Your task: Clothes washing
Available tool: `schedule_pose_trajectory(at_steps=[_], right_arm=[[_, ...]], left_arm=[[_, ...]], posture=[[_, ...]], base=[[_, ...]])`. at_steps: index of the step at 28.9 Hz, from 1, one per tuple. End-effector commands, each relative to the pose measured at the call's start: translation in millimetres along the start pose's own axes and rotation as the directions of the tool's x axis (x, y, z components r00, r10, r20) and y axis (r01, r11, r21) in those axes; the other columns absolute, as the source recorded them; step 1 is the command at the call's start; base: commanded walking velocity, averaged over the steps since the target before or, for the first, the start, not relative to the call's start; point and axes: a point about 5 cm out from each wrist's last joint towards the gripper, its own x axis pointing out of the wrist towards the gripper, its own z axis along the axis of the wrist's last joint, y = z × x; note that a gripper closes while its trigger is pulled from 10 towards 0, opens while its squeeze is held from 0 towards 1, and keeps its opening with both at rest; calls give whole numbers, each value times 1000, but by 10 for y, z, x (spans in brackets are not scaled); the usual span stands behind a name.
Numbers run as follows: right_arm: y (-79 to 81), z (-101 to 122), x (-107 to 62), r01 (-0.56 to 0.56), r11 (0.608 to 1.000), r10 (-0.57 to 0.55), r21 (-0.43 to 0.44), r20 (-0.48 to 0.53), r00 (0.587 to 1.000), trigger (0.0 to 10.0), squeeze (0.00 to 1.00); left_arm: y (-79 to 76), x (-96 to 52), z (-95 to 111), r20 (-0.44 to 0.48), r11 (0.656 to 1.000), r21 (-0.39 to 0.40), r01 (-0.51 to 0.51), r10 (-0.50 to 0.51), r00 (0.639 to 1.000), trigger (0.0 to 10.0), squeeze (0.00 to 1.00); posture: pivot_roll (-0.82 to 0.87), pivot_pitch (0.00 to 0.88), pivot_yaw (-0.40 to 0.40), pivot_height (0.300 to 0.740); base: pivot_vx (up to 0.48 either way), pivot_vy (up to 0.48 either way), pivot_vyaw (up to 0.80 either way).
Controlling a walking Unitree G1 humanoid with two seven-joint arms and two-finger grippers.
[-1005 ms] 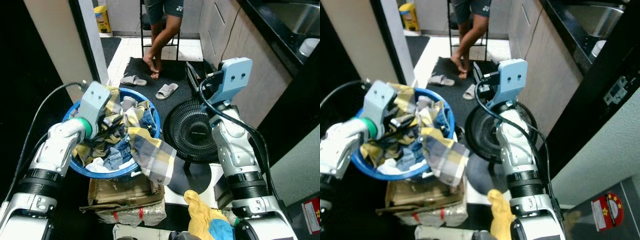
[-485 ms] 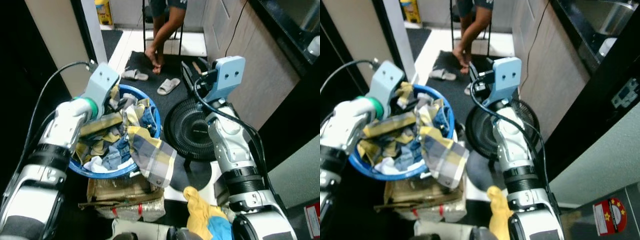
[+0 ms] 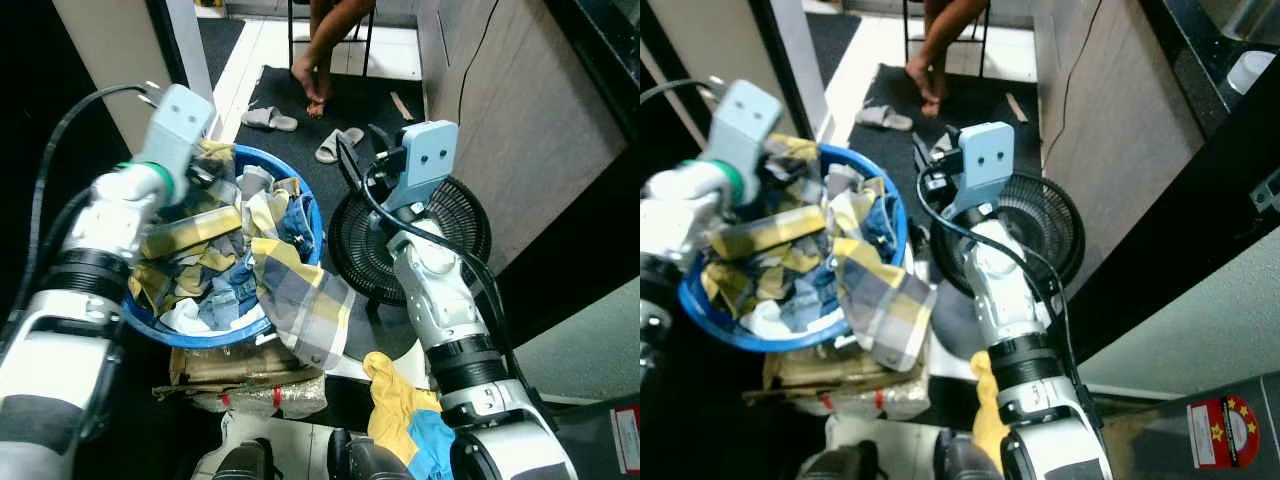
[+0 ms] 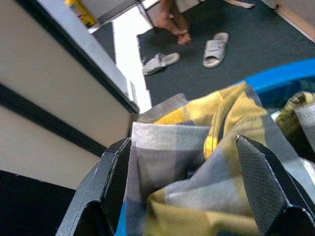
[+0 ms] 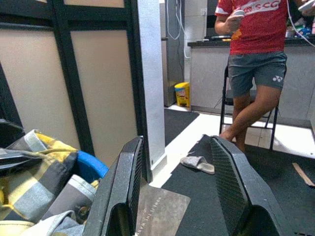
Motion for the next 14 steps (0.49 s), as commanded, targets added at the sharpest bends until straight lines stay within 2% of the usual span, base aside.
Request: schedule_pose_trajectory(at_steps=[1, 3, 7, 11, 14], right_arm=[[13, -16, -2, -4, 1000, 4, 4, 1, 1000, 10000, 0], [-3, -23, -6, 2, 1000, -2, 4, -1, 1000, 10000, 0], [-17, -31, -7, 5, 1000, -5, 4, -2, 1000, 10000, 0], [-29, -18, -14, 12, 1000, -12, 2, 4, 1000, 10000, 0], [-44, -11, -15, 14, 1000, -14, -4, 6, 1000, 10000, 0]], left_arm=[[4, -69, -182, -60, 998, 16, 56, -55, 997, 10000, 0], [27, -151, -372, -113, 997, 9, 78, -76, 991, 10000, 0], [0, -178, -506, -151, 995, 36, 91, -85, 985, 10000, 0], [-195, -224, -696, -194, 979, 33, 199, -189, 962, 10000, 0], [-249, -227, -736, -206, 973, 37, 228, -216, 954, 10000, 0]], posture=[[190, 173, 40, 740], [190, 173, 40, 740], [188, 171, 39, 740], [178, 168, 34, 740], [170, 168, 34, 740]], base=[[0, 0, 0], [0, 0, 0], [0, 0, 0], [0, 0, 0], [0, 0, 0]])
